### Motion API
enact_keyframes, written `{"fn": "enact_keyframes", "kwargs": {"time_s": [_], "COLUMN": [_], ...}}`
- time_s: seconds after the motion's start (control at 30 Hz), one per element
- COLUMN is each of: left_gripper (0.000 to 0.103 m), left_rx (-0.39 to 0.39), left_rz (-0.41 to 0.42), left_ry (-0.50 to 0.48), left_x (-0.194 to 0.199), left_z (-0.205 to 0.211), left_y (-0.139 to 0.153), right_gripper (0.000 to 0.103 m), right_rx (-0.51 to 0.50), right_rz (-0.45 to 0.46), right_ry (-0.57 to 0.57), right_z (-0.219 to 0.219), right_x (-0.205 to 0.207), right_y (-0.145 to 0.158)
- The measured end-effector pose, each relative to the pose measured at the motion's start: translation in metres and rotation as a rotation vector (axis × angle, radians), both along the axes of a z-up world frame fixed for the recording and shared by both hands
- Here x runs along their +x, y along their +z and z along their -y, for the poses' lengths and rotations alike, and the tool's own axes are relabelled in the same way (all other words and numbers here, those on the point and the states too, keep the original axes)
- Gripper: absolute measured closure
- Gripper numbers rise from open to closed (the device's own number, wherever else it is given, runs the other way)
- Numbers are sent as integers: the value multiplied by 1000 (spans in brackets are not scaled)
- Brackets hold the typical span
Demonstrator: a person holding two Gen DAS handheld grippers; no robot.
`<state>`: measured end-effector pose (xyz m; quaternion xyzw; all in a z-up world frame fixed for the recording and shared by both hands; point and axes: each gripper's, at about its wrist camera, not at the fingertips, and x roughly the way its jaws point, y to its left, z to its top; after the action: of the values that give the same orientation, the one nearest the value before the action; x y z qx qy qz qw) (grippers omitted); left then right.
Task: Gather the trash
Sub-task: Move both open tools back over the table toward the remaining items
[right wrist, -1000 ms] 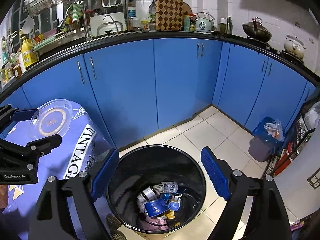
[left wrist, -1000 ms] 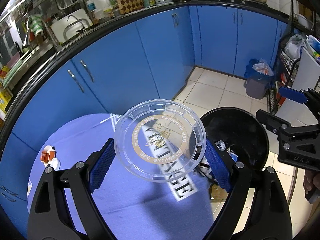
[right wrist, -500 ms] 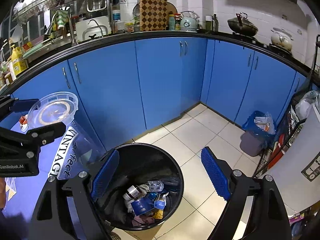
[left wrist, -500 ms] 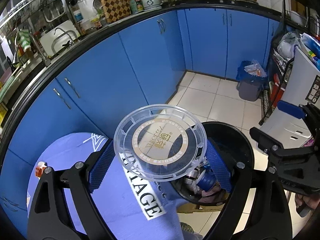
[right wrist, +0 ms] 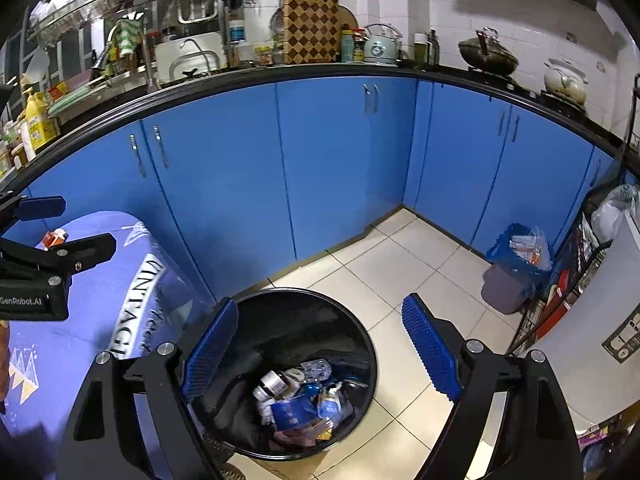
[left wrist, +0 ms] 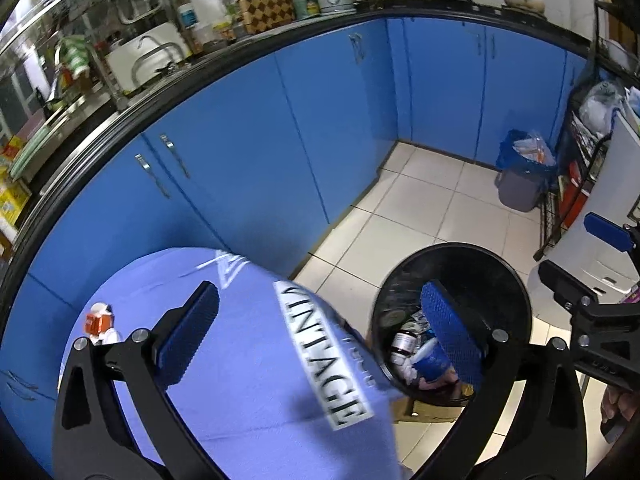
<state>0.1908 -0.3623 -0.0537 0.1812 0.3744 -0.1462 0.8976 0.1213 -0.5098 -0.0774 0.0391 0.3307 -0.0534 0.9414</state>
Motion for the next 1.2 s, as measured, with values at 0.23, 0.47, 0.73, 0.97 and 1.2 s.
{"fn": "enact_keyframes", "kwargs": {"time_s": [0.23,0.47,0.73,0.97,1.2], "left_gripper": [3,3,3,3,3], "left_rx": [-32,-70,-94,-86,-117], "left_rz": [13,23,-11,-23,-48], "left_ry": [71,177,324,421,481], "left_x": [7,17,40,51,57], "left_z": [-59,-138,-241,-333,-403], "left_y": [12,19,1,-16,-33], "right_gripper": [21,21,21,21,21], "right_rx": [-8,-38,-48,-49,-58], "right_rz": [22,20,-6,-51,-110], "right_ry": [66,167,303,456,570], "right_z": [-48,-120,-213,-313,-396], "right_x": [12,33,68,102,127], "right_y": [20,35,35,15,-12]}}
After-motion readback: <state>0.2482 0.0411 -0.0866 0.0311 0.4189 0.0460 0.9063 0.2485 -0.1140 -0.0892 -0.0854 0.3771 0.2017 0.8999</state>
